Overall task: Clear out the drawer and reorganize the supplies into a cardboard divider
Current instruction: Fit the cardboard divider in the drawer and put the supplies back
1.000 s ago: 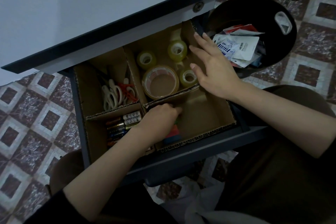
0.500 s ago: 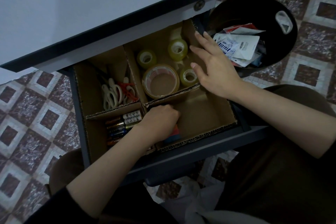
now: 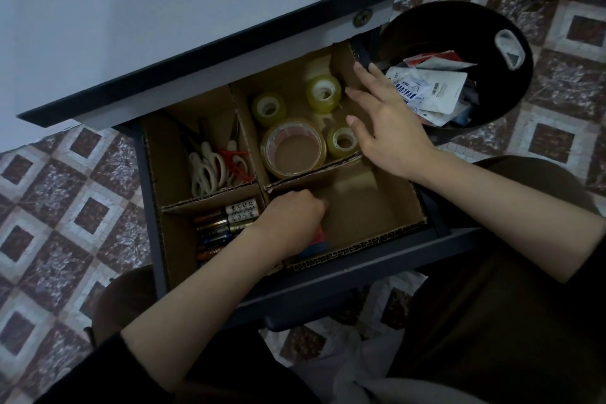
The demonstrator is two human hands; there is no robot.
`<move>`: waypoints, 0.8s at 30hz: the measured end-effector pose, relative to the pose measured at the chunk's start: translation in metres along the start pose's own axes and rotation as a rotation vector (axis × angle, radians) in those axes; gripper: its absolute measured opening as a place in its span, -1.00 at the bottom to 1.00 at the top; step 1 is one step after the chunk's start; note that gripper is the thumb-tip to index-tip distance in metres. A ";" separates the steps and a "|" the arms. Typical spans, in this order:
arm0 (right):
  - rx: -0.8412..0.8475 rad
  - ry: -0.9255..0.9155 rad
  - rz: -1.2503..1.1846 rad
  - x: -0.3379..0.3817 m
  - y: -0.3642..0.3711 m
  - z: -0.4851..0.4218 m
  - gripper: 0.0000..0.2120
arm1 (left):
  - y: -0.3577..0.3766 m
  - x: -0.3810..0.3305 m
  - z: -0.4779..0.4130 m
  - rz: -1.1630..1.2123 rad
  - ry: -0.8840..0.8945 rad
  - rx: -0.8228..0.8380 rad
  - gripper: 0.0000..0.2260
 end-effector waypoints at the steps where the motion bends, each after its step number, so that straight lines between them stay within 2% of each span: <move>1: 0.000 0.003 -0.002 0.000 0.000 0.000 -0.59 | -0.001 0.000 0.002 0.014 0.003 -0.001 -0.67; 5: -0.005 0.011 0.005 0.001 -0.001 0.000 -0.58 | -0.013 0.003 0.018 0.193 0.033 -0.048 -0.69; 10: -0.021 0.043 0.007 0.008 -0.006 0.003 -0.53 | -0.054 0.022 0.048 0.529 0.035 -0.306 -0.81; 14: -0.033 0.042 0.056 0.013 -0.012 0.002 -0.56 | -0.073 0.039 0.058 0.593 -0.006 -0.540 -0.89; 19: -0.135 -0.001 0.039 0.029 -0.038 -0.001 -0.80 | -0.089 0.046 0.061 0.588 -0.018 -0.669 -0.93; 24: -0.202 -0.032 0.034 0.051 -0.085 -0.019 -0.85 | -0.118 0.051 0.058 0.663 -0.009 -0.812 -0.92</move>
Point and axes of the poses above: each hand's wrist, its own z-axis away from the middle knuckle, its own y-axis out of the palm, x = y × z, the point moved 2 cm from there along -z, towards the middle knuckle
